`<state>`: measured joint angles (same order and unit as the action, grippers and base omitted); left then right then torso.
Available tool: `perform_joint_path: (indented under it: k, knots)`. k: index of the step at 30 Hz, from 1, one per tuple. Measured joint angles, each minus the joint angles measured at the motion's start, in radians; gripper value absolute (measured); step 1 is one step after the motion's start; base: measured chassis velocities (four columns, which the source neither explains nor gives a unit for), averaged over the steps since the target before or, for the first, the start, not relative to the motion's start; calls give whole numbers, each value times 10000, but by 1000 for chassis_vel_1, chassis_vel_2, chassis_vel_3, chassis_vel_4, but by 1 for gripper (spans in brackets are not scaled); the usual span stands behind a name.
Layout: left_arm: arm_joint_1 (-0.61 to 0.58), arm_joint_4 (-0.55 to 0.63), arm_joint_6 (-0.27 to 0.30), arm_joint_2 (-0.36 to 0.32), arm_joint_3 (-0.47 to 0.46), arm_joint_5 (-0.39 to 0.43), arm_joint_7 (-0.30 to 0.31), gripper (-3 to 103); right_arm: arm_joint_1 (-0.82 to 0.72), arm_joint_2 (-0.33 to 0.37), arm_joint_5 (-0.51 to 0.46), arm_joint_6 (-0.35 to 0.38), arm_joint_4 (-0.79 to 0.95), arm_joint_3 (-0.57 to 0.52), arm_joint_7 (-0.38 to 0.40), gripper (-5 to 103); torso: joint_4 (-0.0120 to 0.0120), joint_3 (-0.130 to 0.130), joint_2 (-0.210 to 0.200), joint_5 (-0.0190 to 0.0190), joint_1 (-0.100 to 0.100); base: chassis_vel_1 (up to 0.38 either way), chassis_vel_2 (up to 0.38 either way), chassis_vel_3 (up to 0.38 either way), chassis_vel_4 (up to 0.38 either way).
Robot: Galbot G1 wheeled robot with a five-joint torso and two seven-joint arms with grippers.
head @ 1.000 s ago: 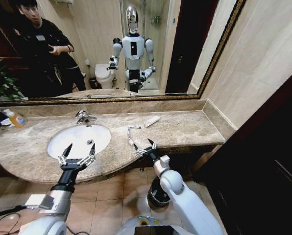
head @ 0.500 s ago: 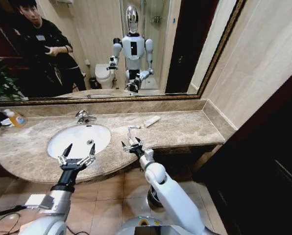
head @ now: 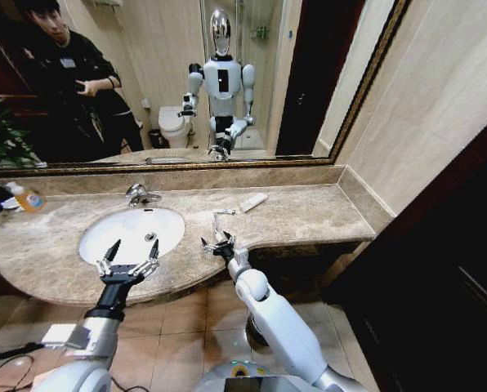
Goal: Pick up the trash from the sink and place it in the trash bin.
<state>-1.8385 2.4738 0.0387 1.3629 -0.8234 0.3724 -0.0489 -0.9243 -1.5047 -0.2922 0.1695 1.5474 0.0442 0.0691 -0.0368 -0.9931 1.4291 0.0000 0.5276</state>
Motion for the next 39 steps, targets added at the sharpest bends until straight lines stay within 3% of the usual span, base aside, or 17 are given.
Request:
perform_joint_path:
  k: [5,9,10,11,14,17,19,22,23,39]
  knots:
    - [0,0,0,0,0,0,0,100,-21,111,-18,-23,57,83,-7,79,0,0,0,0,0,0,0,0,0]
    - [0,0,0,0,0,0,0,100,-35,109,-17,-41,51,102,-27,74,0,0,0,0,0,0,0,0,0]
    - [0,0,0,0,0,0,0,100,-35,97,-16,-52,17,103,-31,63,0,0,0,1,-1,0,0,0,0]
    - [0,0,0,0,0,0,0,100,-31,93,-16,-57,0,103,-31,63,0,0,0,1,-1,0,0,0,0]
    - [0,0,0,0,0,0,0,100,-8,139,-17,-65,-11,103,-26,47,0,0,0,1,-1,0,0,0,0]
    - [0,0,0,0,0,0,0,100,-4,174,-23,-66,9,103,-23,41,0,0,0,0,-1,0,0,0,0]
    - [0,0,0,0,0,0,0,100,-8,234,-90,-68,75,97,-16,30,0,0,0,1,-1,0,0,0,0]
    - [0,0,0,0,0,0,0,100,-38,267,-136,-81,137,88,-16,26,0,0,0,1,-1,0,0,0,0]
    - [0,0,0,0,0,0,0,100,-78,296,-151,-107,186,70,-22,20,0,0,0,1,-1,0,0,0,0]
    - [0,0,0,0,0,0,0,100,-631,703,-135,-158,1157,-78,0,18,0,0,1,0,-1,0,0,0,0]
